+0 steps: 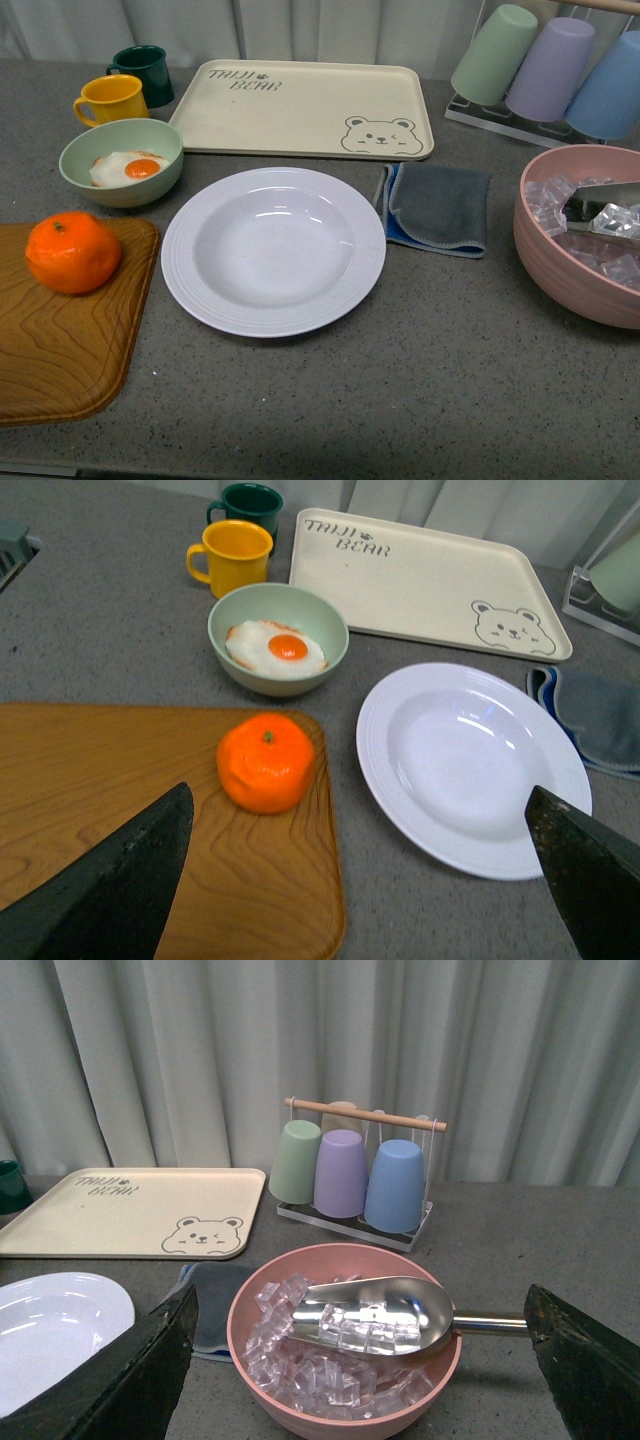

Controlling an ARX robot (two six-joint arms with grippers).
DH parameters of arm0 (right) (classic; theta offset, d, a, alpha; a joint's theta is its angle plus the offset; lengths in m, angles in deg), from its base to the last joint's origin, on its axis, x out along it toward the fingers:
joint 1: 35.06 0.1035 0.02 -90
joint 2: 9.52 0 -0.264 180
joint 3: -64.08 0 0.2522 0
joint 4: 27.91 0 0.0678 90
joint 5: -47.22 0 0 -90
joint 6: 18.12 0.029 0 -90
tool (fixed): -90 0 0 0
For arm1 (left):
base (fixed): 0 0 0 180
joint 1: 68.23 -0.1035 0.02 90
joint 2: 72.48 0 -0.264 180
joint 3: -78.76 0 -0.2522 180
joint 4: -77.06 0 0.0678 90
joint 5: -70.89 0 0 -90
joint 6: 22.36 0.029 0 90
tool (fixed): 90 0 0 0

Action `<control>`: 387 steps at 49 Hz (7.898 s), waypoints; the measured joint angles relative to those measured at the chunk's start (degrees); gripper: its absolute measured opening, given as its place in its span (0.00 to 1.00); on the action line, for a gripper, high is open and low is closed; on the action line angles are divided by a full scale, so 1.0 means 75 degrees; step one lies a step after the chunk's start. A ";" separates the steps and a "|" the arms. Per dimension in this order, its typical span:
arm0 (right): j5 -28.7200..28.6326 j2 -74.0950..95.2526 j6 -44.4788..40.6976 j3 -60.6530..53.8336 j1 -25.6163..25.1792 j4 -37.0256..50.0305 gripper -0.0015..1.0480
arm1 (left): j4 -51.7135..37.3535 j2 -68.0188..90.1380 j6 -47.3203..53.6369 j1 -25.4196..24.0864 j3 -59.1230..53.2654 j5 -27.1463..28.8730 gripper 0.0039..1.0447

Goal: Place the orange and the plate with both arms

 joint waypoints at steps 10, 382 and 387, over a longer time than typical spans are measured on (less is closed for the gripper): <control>0.0000 0.0000 0.0000 0.0000 0.0000 0.0000 0.91 | -0.2008 0.4036 -0.0184 -0.0017 0.1250 0.0055 0.94; -0.3340 1.6562 0.6560 0.8011 0.2588 0.1976 0.91 | 0.1880 -0.5455 0.1180 -0.0915 -0.1049 -0.0595 0.94; -0.3378 1.6760 0.6726 0.8262 0.2634 0.1845 0.91 | 0.1880 -0.5455 0.1180 -0.0915 -0.1049 -0.0595 0.94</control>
